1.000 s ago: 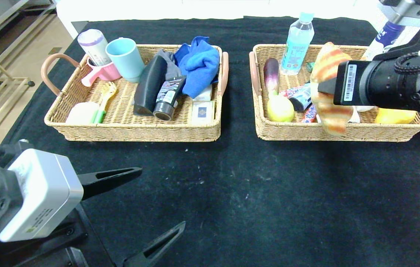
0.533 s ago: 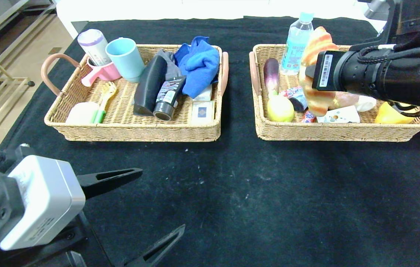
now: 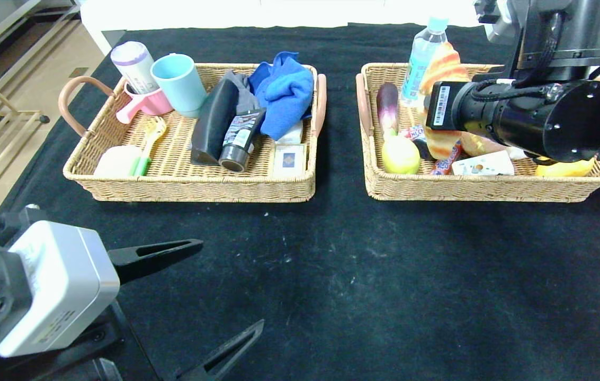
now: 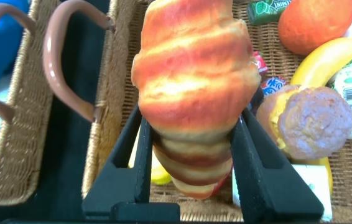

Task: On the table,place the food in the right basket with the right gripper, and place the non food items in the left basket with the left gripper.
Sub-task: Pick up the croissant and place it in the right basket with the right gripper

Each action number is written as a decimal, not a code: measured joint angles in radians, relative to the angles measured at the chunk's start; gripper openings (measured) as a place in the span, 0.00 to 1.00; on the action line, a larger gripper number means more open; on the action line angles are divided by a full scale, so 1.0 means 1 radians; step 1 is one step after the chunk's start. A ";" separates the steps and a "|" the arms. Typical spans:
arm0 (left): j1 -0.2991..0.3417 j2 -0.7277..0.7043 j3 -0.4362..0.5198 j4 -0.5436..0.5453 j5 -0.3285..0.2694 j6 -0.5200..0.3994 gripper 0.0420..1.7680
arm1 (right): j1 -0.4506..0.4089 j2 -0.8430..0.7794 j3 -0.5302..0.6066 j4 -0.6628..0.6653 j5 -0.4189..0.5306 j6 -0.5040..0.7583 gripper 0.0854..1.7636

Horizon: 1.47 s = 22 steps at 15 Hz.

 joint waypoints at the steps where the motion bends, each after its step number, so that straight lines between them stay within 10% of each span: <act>1: 0.000 0.000 0.000 0.000 0.000 0.000 0.97 | -0.004 0.008 -0.001 -0.003 0.000 -0.003 0.44; 7: 0.001 -0.002 0.002 0.000 0.001 0.004 0.97 | -0.015 0.027 0.005 -0.005 -0.004 -0.007 0.44; 13: 0.001 -0.002 0.002 0.001 0.001 0.004 0.97 | -0.006 0.021 0.008 -0.003 -0.004 -0.009 0.73; 22: 0.001 0.000 0.002 0.002 0.006 0.005 0.97 | -0.002 0.000 0.025 -0.002 -0.004 -0.008 0.89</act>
